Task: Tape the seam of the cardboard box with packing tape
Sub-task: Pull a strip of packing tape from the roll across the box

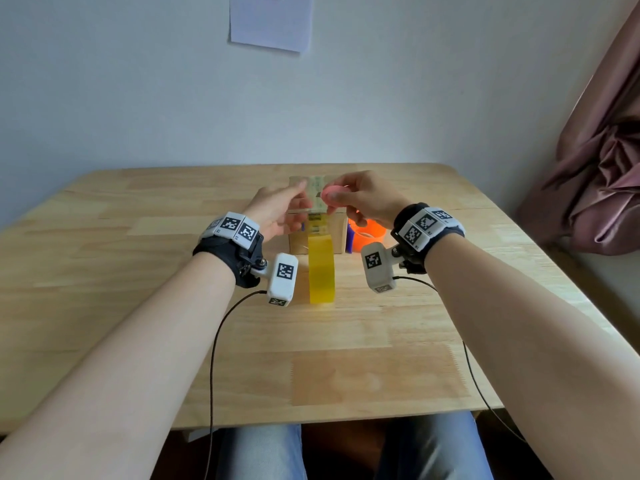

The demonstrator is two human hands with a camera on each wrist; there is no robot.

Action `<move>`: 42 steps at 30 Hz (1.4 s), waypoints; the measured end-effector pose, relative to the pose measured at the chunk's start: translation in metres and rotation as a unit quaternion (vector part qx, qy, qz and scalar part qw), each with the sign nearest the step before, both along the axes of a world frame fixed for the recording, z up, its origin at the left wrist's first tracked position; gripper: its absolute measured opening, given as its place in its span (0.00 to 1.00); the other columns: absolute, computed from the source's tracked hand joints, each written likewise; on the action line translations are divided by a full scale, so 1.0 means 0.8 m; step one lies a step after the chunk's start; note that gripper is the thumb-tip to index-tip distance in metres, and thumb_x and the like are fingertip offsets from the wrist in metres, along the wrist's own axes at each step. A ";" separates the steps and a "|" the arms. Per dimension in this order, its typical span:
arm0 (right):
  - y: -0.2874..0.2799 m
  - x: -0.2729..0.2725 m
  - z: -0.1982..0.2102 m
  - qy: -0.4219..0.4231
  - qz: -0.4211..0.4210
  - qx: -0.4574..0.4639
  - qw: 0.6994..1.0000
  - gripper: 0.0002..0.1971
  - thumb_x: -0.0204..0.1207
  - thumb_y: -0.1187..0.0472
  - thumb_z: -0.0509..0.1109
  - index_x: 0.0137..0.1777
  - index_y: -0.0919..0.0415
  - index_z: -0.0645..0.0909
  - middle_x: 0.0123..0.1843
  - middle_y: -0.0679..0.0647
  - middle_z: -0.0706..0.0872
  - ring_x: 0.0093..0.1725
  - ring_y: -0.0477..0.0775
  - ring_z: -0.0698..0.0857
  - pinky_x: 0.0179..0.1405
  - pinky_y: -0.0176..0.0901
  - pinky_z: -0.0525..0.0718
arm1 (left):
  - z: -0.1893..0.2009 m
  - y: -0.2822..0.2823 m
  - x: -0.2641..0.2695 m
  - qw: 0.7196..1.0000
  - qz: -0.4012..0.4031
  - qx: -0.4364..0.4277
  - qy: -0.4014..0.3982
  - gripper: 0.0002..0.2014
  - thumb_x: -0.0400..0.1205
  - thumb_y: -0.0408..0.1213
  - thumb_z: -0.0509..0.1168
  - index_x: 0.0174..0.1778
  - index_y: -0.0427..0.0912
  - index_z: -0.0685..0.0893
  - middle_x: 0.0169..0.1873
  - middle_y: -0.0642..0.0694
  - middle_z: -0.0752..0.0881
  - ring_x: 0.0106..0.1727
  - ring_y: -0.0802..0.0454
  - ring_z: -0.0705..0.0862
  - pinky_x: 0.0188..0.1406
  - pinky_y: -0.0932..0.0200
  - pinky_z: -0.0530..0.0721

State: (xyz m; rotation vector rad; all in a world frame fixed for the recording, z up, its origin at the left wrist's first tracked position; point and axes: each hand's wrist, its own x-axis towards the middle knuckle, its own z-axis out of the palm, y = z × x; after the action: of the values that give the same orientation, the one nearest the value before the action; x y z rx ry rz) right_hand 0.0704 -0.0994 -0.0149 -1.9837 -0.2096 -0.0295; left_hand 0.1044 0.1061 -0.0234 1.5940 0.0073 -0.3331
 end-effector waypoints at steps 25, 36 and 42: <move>0.029 0.027 -0.011 -0.004 0.053 -0.348 0.936 0.04 0.77 0.56 0.80 0.43 0.52 0.88 0.37 0.42 0.91 0.35 0.37 0.85 0.35 0.32 0.75 | -0.058 0.023 -0.008 0.942 -0.252 0.050 0.216 0.24 0.74 0.54 0.77 0.58 0.41 0.85 0.50 0.38 0.90 0.48 0.39 0.91 0.51 0.46 0.90; 0.036 0.036 -0.016 0.013 0.057 -0.392 0.918 0.02 0.77 0.57 0.78 0.44 0.52 0.89 0.39 0.47 0.93 0.40 0.45 0.88 0.40 0.38 0.83 | -0.058 0.021 -0.009 0.946 -0.254 0.036 0.197 0.18 0.73 0.49 0.77 0.51 0.41 0.87 0.49 0.37 0.91 0.44 0.41 0.93 0.43 0.49 0.92; 0.043 0.036 -0.009 0.013 0.055 -0.428 0.902 0.01 0.77 0.60 0.78 0.46 0.54 0.90 0.39 0.48 0.92 0.32 0.39 0.83 0.32 0.34 0.75 | -0.060 0.020 -0.008 0.947 -0.251 0.035 0.197 0.16 0.72 0.48 0.77 0.49 0.42 0.87 0.47 0.38 0.91 0.42 0.41 0.92 0.41 0.49 0.91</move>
State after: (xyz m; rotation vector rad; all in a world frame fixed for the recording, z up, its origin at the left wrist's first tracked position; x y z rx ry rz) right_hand 0.0990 -0.0651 -0.0223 -2.8453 -0.3579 0.1960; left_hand 0.0976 0.1222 -0.0713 1.5600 -0.0834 -1.0564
